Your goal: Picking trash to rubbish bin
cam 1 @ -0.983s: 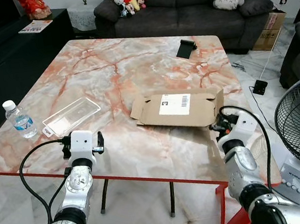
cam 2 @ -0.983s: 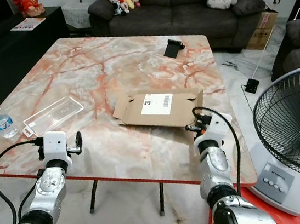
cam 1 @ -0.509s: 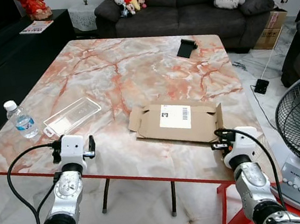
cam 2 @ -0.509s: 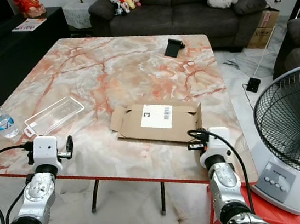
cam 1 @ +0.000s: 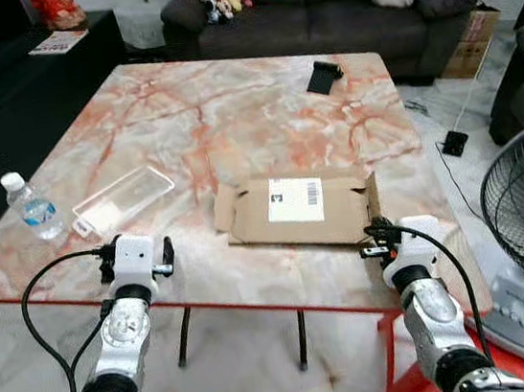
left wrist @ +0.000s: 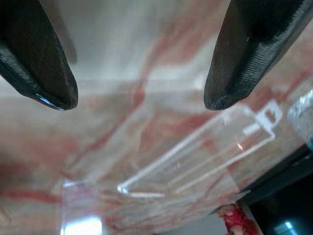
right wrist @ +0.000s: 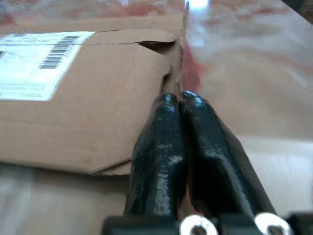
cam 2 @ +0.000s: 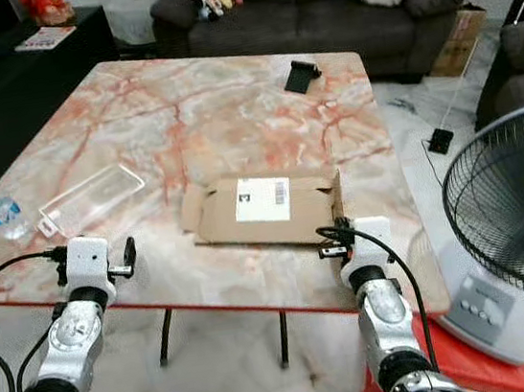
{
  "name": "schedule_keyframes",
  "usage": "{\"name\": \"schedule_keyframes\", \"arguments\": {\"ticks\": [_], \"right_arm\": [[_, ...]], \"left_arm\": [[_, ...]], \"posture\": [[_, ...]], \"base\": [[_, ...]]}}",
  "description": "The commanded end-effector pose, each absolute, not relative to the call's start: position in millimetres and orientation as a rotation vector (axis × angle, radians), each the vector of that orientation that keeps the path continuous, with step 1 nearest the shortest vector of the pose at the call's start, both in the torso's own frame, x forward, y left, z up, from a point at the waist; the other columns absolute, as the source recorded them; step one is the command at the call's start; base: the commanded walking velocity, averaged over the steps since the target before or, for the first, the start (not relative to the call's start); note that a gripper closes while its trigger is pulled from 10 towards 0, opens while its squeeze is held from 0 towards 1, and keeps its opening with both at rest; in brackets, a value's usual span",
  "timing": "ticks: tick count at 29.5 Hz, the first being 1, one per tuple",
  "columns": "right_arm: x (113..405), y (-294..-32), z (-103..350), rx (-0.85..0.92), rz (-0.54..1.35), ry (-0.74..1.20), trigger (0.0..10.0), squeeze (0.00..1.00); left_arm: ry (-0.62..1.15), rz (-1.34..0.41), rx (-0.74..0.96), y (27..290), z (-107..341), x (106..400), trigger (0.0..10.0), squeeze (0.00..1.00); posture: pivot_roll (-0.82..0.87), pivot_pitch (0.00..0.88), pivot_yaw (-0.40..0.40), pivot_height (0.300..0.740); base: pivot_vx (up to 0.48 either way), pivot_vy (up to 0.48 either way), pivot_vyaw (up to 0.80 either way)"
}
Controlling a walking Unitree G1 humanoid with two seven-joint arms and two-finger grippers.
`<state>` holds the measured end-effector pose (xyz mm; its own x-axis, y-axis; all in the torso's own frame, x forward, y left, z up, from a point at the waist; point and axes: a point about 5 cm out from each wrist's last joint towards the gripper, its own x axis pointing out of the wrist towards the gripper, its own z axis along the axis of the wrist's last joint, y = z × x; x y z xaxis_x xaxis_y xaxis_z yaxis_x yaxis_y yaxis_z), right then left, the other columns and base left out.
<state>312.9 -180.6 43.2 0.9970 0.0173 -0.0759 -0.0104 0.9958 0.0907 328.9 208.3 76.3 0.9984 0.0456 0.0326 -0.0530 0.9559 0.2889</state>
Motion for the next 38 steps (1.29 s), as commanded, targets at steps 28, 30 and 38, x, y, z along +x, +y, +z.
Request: {"name": "schedule_keyframes", "arguments": {"ticks": [28,30,38], "right_arm": [[313,-172,43,0.105,0.008,0.067,10.0,0.00],[312,-173,42,0.107,0.006,0.071,10.0,0.00],[303,-177,24,0.144,-0.030,0.182,10.0,0.00]], "left_arm": [[-0.033,0.044,0.283,205,76,328,10.0,0.00],[-0.031,0.045,0.283,206,76,328,10.0,0.00],[0.080,0.054,0.260,209,60,324,10.0,0.00]], "posture": [[0.03,0.000,-0.029,0.740],[0.03,0.000,-0.030,0.740],[0.03,0.000,-0.031,0.740]], "base": [[-0.276,0.000,0.00],[-0.262,0.000,0.00],[-0.062,0.000,0.00]]}}
